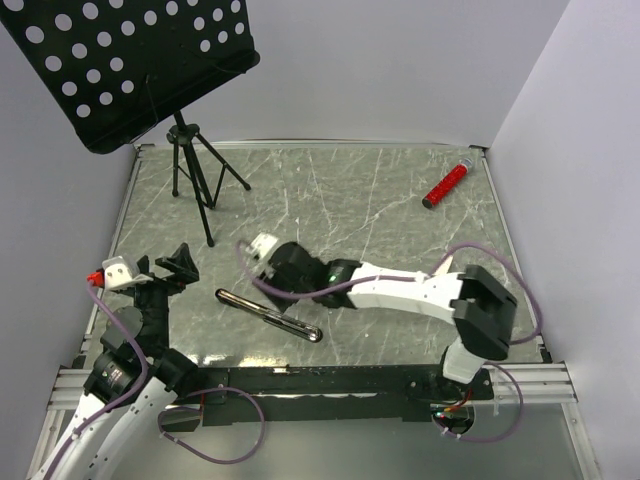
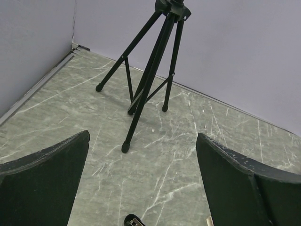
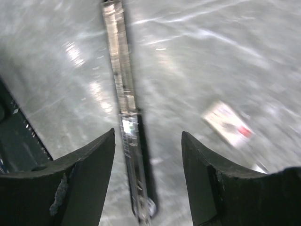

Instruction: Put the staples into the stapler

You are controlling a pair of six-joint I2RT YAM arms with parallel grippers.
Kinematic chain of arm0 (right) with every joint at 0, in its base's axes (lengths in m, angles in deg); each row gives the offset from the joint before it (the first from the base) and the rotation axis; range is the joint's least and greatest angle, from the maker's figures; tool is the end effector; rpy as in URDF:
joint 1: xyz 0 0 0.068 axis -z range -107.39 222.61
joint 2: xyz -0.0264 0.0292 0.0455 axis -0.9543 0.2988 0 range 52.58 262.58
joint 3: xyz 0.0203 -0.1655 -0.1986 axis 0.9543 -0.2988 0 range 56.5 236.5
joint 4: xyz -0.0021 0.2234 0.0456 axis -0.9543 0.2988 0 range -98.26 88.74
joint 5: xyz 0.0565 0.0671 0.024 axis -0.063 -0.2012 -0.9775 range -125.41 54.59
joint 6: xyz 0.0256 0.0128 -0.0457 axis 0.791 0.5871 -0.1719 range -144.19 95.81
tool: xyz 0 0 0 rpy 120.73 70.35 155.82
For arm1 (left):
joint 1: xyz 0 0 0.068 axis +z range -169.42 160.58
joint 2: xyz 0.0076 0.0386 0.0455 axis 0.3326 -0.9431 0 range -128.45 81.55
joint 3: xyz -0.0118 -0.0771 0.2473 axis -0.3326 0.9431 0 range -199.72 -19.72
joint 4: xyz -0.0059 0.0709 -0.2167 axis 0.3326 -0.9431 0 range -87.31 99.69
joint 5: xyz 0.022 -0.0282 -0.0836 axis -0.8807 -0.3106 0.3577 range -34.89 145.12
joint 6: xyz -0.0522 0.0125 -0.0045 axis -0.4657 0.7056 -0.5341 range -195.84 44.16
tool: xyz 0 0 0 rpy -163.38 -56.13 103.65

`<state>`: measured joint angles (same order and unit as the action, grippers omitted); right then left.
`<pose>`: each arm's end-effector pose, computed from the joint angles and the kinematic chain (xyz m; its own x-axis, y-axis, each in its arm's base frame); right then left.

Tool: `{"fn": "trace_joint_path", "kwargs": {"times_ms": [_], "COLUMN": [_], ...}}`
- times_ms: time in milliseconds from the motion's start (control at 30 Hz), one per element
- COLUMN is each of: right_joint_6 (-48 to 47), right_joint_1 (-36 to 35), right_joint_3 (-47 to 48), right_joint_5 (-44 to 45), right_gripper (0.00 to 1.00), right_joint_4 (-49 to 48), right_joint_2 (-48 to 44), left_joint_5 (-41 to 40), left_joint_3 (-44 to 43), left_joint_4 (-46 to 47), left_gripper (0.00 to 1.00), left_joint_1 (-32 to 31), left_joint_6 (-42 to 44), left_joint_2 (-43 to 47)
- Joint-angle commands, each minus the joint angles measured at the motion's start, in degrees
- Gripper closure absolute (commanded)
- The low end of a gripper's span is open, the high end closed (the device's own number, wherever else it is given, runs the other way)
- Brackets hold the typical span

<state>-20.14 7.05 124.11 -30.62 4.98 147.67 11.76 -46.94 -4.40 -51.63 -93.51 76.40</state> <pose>0.1426 0.3067 0.2480 -0.3313 -0.5592 -0.7600 -0.8598 0.5107 -0.0009 0.0477 -0.0012 0.2840 0.1689 -0.3672 -0.9147 -0.1433 0.9090 -0.3914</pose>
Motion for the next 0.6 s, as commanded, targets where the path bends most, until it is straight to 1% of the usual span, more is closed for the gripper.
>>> {"fn": "trace_joint_path", "kwargs": {"times_ms": [0,67,133,233,367,400,567], "right_joint_6": [9.1,11.0,13.1,14.0,14.2,14.5,15.0], "right_joint_1": [6.7,9.2,12.7,15.7,17.8,18.1,18.4], "right_joint_3": [2.3,1.6,0.2,0.1,1.5,2.3,4.8], "right_joint_5": [8.5,10.0,9.5,9.3,9.0,8.7,7.2], "right_gripper": [0.35,0.35,0.36,0.39,0.5,0.54,0.57], "right_joint_4": [12.2,16.3,17.5,19.5,20.8,21.3,21.9], "right_joint_2": [-5.2,-5.9,-6.8,-6.2,-2.1,-1.3,4.6], "left_joint_5": [1.0,1.4,1.6,1.7,2.4,2.7,3.3], "left_joint_3": [0.2,0.1,0.2,0.1,0.3,0.4,0.2], "left_joint_4": [2.6,2.7,2.7,2.7,3.2,3.3,3.2], "left_gripper": [0.01,0.0,0.01,0.01,0.01,0.01,0.01], "left_joint_1": [0.2,0.1,0.3,0.3,0.3,0.3,0.3], "left_joint_6": [1.4,1.8,1.9,2.1,2.4,2.6,2.7], "left_joint_2": [-0.4,-0.9,-1.4,-1.6,-1.6,-1.8,-2.2]}}
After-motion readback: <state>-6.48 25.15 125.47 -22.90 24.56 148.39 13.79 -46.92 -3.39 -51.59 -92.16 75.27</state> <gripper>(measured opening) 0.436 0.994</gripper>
